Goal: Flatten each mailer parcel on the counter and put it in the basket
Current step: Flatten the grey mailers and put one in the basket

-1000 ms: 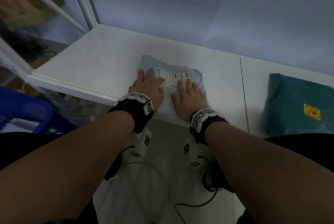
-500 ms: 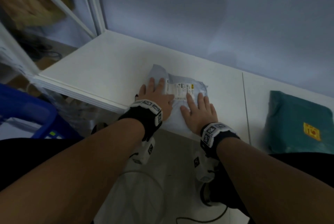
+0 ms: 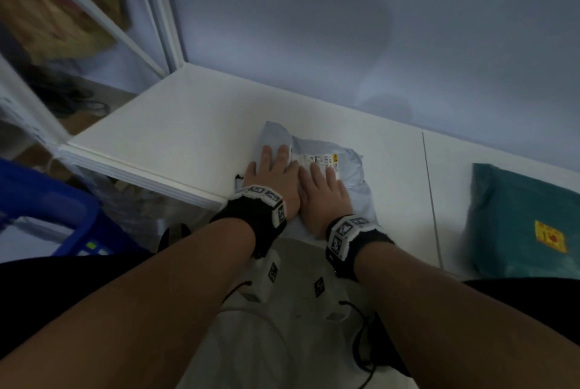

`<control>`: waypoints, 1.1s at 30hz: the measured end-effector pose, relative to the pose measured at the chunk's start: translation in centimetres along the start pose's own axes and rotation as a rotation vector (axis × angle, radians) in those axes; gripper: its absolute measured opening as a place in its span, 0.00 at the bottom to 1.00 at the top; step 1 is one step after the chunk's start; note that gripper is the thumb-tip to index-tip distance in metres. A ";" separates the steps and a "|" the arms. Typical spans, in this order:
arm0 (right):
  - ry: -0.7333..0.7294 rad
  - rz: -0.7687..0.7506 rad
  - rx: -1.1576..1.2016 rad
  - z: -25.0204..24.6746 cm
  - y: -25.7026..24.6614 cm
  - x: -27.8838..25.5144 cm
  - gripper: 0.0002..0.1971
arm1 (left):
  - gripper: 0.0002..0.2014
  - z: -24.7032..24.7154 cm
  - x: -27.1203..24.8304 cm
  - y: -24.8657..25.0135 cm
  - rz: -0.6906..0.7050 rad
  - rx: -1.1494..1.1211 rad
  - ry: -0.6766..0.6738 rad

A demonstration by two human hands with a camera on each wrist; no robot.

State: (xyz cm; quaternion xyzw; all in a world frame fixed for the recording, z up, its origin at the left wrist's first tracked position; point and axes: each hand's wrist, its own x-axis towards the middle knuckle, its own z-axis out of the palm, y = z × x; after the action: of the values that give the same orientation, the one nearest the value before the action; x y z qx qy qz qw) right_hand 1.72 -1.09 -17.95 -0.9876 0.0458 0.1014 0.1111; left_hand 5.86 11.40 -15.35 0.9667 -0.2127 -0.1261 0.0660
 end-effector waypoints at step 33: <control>-0.202 0.443 0.628 -10.1 4.9 1.3 0.24 | 0.38 -0.6 0.1 0.1 0.012 0.098 -0.103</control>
State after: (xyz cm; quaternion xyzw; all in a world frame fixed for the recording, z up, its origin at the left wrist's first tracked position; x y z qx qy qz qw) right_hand 4.33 -8.24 -9.59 -0.8568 0.2755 0.2006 0.3870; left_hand 6.06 11.32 -14.77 0.9598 -0.2273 -0.1645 0.0083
